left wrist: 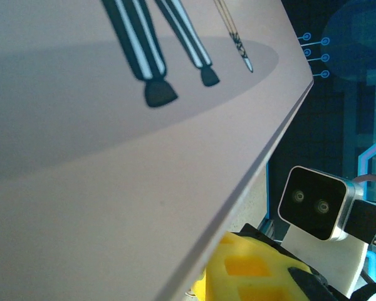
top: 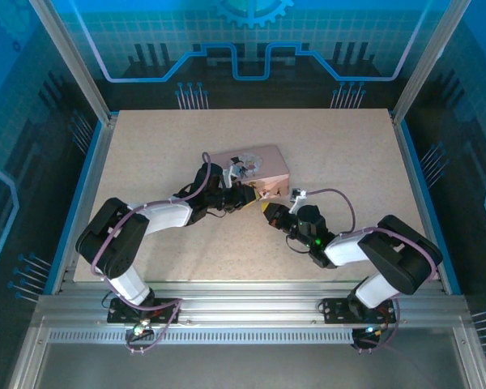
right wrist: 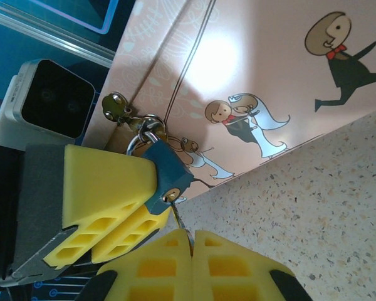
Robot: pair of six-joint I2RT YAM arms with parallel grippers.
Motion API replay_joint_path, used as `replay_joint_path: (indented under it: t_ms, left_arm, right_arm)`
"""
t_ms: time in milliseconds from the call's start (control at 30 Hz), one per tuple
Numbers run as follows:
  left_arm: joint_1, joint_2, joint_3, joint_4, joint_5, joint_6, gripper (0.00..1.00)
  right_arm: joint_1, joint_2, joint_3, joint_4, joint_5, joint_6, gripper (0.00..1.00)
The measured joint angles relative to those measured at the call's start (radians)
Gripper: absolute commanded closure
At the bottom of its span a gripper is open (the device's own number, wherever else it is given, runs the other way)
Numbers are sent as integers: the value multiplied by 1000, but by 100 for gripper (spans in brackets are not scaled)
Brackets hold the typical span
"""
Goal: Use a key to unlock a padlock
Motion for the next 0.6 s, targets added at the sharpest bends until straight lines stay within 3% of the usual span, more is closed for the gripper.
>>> replay_joint_path:
  t_ms: [600]
  left_arm:
    - [-7,5,-6,48,11,-23,84]
  right_arm:
    - [-1,-34,-12,-1,8,16,100]
